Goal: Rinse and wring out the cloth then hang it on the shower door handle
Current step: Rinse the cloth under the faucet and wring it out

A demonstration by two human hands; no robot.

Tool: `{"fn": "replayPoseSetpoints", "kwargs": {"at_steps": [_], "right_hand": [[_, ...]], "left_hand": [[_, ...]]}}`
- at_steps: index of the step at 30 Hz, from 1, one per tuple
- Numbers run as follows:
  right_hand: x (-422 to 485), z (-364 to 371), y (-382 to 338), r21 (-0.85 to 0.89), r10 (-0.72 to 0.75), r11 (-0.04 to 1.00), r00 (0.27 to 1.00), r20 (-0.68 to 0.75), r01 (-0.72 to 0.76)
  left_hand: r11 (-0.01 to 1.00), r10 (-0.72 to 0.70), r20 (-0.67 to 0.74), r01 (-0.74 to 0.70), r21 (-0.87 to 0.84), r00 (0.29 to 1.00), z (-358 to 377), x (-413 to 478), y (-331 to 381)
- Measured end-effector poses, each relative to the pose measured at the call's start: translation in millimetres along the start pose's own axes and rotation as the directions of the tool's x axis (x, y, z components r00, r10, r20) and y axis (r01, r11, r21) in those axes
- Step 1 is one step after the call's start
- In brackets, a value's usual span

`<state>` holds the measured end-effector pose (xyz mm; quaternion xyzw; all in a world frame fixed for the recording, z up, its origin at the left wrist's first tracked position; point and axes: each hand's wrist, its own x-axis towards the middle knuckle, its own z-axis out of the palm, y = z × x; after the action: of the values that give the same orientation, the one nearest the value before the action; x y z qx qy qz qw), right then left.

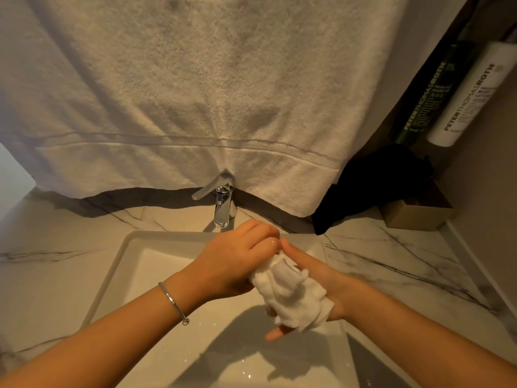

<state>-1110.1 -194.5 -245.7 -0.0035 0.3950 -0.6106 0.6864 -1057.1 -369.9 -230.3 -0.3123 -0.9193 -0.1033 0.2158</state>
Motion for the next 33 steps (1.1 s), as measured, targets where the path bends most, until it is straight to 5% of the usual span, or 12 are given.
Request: {"fn": "replayPoseSetpoints", "kwargs": {"at_steps": [2, 5, 9, 11, 16, 21, 23, 25, 28, 30, 33], "right_hand": [[2, 6, 5, -0.015, 0.088, 0.996, 0.976, 0.2, -0.087], [2, 10, 8, -0.18, 0.137, 0.979, 0.956, 0.26, -0.091], [5, 12, 10, -0.268, 0.108, 0.96, 0.991, 0.076, -0.084], [6, 17, 11, -0.444, 0.008, 0.895, 0.996, -0.09, -0.047], [18, 18, 12, -0.86, -0.313, 0.488, 0.891, -0.331, -0.148], [34, 10, 17, -0.948, -0.492, 0.038, 0.819, -0.294, -0.317], [40, 7, 20, -0.93, -0.512, -0.03, 0.805, -0.3, -0.365], [43, 5, 22, -0.936, -0.515, -0.001, 0.802, -0.302, -0.353], [34, 6, 13, -0.956, -0.52, 0.062, 0.808, -0.276, -0.287], [22, 7, 0, -0.951, -0.426, 0.253, 0.862, -0.276, -0.179], [4, 6, -12, -0.649, -0.224, 0.759, 0.953, -0.205, 0.039]], "left_hand": [[0.996, 0.057, -0.003, -0.057, 0.067, 0.998, 1, 1, -2], [0.983, 0.138, 0.072, -0.145, 0.111, 0.988, 3, -6, -8], [0.976, 0.151, 0.243, -0.184, 0.119, 0.958, 7, -15, -11], [0.979, 0.092, 0.327, -0.145, 0.141, 0.94, 10, -14, -11], [0.977, -0.205, 0.558, 0.131, 0.171, 0.804, 20, -6, -4], [0.935, -0.34, 0.652, 0.32, 0.155, 0.677, 26, -1, 3], [0.908, -0.36, 0.72, 0.402, 0.122, 0.593, 27, 1, 3], [0.905, -0.344, 0.745, 0.413, 0.102, 0.571, 28, 2, 0], [0.906, -0.366, 0.624, 0.417, 0.071, 0.69, 30, -2, -3], [0.917, -0.365, 0.492, 0.397, 0.041, 0.791, 29, -7, -5], [0.93, -0.347, 0.276, 0.367, -0.023, 0.896, 25, -12, -8]]}}
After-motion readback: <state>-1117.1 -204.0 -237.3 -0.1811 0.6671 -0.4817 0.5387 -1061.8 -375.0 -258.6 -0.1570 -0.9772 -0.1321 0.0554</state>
